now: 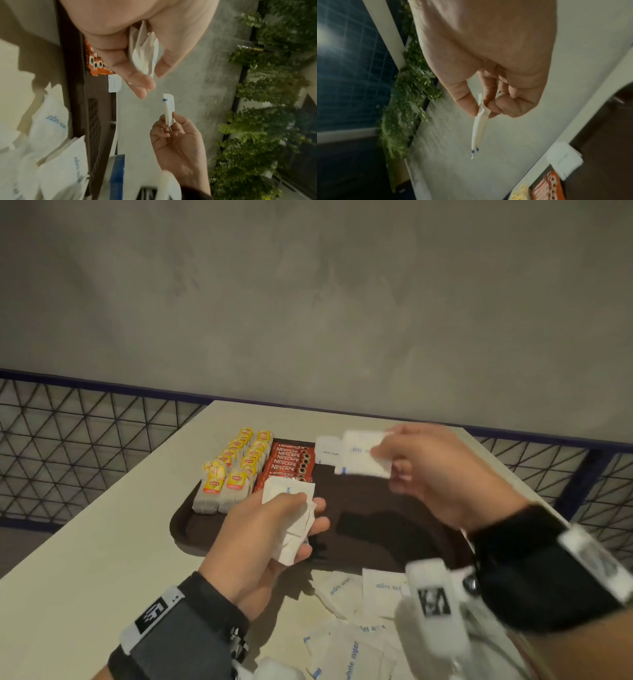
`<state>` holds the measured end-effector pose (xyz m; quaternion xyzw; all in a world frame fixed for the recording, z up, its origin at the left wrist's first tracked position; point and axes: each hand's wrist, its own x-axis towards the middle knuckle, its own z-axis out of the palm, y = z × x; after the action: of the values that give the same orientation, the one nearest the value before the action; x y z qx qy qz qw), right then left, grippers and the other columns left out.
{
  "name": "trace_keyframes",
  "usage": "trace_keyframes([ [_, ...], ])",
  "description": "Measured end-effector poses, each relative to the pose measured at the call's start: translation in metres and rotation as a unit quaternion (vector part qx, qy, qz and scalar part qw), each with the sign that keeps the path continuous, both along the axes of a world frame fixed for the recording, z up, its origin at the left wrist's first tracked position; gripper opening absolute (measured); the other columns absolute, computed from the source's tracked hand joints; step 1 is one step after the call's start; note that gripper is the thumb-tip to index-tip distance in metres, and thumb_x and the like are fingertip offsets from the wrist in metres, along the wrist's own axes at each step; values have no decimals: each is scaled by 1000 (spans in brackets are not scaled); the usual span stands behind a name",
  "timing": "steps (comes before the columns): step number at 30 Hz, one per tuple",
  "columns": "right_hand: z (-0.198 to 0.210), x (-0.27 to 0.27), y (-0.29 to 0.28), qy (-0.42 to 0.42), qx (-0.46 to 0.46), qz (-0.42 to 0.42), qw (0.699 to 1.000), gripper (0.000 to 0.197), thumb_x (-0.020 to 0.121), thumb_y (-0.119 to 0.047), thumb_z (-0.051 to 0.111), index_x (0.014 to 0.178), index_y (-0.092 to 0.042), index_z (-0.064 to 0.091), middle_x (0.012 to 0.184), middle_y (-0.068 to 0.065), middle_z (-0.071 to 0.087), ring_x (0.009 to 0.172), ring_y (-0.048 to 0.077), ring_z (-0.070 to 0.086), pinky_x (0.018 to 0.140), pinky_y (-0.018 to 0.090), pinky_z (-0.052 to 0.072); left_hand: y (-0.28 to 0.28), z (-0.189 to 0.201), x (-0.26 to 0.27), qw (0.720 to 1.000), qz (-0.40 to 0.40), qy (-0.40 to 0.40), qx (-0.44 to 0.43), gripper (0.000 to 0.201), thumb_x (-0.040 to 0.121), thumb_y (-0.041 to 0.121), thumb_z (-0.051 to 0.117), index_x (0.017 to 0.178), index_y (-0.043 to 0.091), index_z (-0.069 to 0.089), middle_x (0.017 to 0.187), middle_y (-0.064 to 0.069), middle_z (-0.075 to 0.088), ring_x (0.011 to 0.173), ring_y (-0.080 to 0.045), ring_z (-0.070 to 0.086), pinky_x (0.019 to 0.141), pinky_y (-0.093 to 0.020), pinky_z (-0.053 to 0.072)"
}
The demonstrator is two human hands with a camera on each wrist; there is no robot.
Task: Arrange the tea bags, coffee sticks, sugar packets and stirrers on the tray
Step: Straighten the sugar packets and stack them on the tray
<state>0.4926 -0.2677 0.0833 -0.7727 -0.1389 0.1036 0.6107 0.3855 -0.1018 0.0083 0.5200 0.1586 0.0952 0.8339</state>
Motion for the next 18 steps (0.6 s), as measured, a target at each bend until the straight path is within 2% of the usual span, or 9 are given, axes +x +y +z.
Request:
trace_keyframes([
  [2, 14, 37, 17, -28, -39, -24, 999, 12, 83, 2, 65, 86, -9, 62, 82, 14, 56, 72, 23, 53, 67, 39, 42, 4, 1, 1, 999, 11, 9, -42, 28, 99, 16, 62, 126, 20, 62, 100, -5, 80, 88, -21, 78, 44, -23, 51],
  [4, 15, 73, 33, -39, -118, -27, 992, 15, 82, 2, 69, 92, -8, 64, 88, 16, 60, 76, 26, 55, 64, 37, 43, 8, 1, 2, 997, 14, 14, -69, 22, 99, 15, 61, 120, 20, 62, 99, -6, 80, 87, -22, 78, 44, -24, 53],
  [6, 6, 102, 47, -22, -205, -12, 979, 15, 87, 1, 70, 101, -2, 65, 94, 20, 64, 77, 26, 58, 63, 35, 49, 11, 0, 3, 996, 11, 14, -82, 17, 99, 15, 61, 115, 21, 63, 97, -7, 80, 86, -23, 78, 44, -25, 53],
  [8, -8, 124, 57, -3, -275, 9, 961, 22, 92, 2, 68, 113, 5, 66, 98, 21, 65, 72, 24, 60, 56, 29, 53, 14, -1, 5, 996, 7, 12, -88, 15, 98, 16, 62, 112, 21, 63, 95, -7, 80, 85, -24, 78, 43, -26, 52],
  [10, -20, 137, 67, 6, -308, 25, 951, 22, 93, 3, 66, 115, 5, 66, 100, 19, 65, 76, 24, 62, 58, 30, 54, 16, -2, 7, 995, 3, 12, -98, 14, 97, 15, 63, 110, 22, 62, 93, -7, 80, 83, -25, 78, 43, -27, 52],
  [13, -35, 156, 79, 34, -292, 19, 956, 19, 93, 7, 65, 110, 1, 65, 103, 19, 68, 77, 23, 66, 53, 29, 57, 20, -5, 12, 994, 1, 11, -110, 15, 97, 13, 62, 111, 19, 63, 92, -10, 80, 80, -26, 78, 42, -27, 51],
  [14, -38, 160, 83, 41, -287, 17, 957, 19, 92, 9, 65, 109, 2, 65, 103, 20, 69, 77, 24, 68, 55, 30, 59, 21, -6, 13, 994, 0, 11, -111, 17, 97, 12, 62, 113, 17, 64, 92, -11, 80, 79, -26, 78, 40, -27, 50],
  [16, -45, 167, 89, 35, -302, 12, 952, 17, 90, 10, 66, 106, 2, 66, 103, 21, 71, 81, 27, 72, 70, 37, 64, 21, -8, 15, 994, -4, 11, -110, 21, 98, 12, 60, 118, 14, 65, 93, -11, 80, 79, -26, 78, 39, -26, 49],
  [18, -49, 170, 95, 28, -328, 7, 944, 19, 89, 10, 67, 107, 6, 66, 103, 24, 72, 88, 34, 75, 84, 46, 63, 20, -9, 16, 994, -5, 12, -105, 23, 98, 12, 58, 120, 13, 65, 94, -11, 80, 79, -25, 78, 39, -25, 48],
])
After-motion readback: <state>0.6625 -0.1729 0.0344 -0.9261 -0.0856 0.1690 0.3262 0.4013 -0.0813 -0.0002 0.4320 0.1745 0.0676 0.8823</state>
